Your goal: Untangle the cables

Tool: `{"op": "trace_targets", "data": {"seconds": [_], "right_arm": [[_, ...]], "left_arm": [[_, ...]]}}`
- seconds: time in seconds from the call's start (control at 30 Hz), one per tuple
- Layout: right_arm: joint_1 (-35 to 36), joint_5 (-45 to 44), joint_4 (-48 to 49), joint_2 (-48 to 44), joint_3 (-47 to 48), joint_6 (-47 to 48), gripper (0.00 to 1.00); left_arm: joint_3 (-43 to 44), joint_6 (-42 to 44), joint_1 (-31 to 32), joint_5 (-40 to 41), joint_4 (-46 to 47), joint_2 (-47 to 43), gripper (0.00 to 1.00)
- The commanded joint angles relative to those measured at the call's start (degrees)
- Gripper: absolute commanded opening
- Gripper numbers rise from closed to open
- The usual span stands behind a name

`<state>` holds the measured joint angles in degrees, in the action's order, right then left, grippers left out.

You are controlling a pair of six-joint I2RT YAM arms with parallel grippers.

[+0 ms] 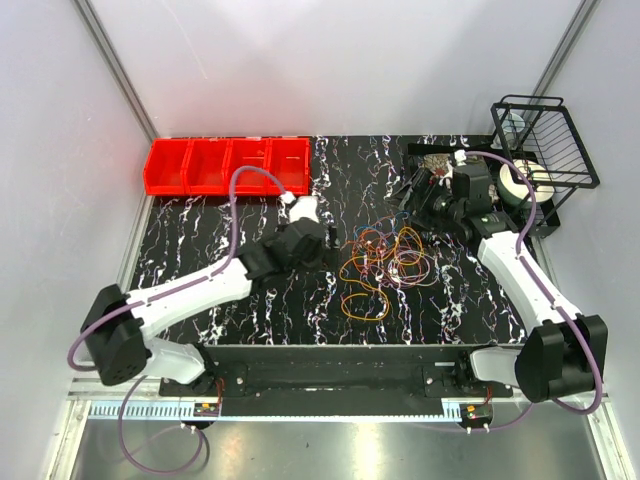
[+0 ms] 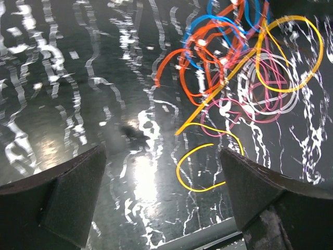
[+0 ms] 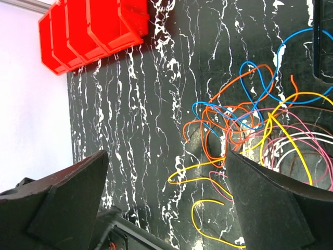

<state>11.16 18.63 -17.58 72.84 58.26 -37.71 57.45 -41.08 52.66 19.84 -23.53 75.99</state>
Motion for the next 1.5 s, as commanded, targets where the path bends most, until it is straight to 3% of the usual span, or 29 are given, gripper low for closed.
{"op": "trace_targets", "data": {"seconds": [0.0, 0.63, 0.83, 0.9, 0.93, 0.97, 1.03, 1.13, 1.3, 1.47], "right_arm": [[0.3, -0.5, -2.9, -2.7, 2.7, 2.4, 1.00], [0.4, -1.3, -5.6, -3.8, 0.5, 3.3, 1.00], [0.4, -1.2, -6.0, -3.0, 0.8, 3.3, 1.00], [0.4, -1.3, -5.9, -2.8, 0.8, 3.4, 1.00], [0.3, -1.3, -6.0, -2.8, 0.8, 3.3, 1.00], [0.4, -1.4, -6.1, -2.6, 0.8, 3.3, 1.00], [0.4, -1.5, -6.1, -2.4, 1.0, 3.4, 1.00], [0.3, -1.5, -6.1, -2.1, 1.2, 3.5, 1.00], [0.3, -0.7, -6.1, -2.1, 1.5, 2.7, 1.00], [0.3, -0.4, -5.7, -2.0, 1.6, 2.2, 1.00]], "left_arm": [[4.4, 4.0, 3.0, 0.6, 5.7, 4.1, 0.93], [12.8, 10.6, 5.8, 4.2, 7.3, 19.8, 0.86], [13.9, 10.7, 5.7, 4.2, 7.9, 24.3, 0.72], [14.4, 10.3, 5.8, 4.3, 7.7, 26.0, 0.61], [14.6, 10.1, 5.7, 4.9, 7.5, 26.5, 0.52], [14.6, 9.4, 5.7, 5.2, 7.4, 27.0, 0.23], [15.0, 8.7, 5.7, 6.3, 6.7, 27.1, 0.00], [18.0, 10.4, 5.6, 7.8, 3.2, 24.2, 0.00], [33.1, 15.0, 5.0, 12.2, -9.8, 16.5, 0.00], [48.2, 22.1, 4.6, 13.0, -15.4, 7.9, 0.00]]}}
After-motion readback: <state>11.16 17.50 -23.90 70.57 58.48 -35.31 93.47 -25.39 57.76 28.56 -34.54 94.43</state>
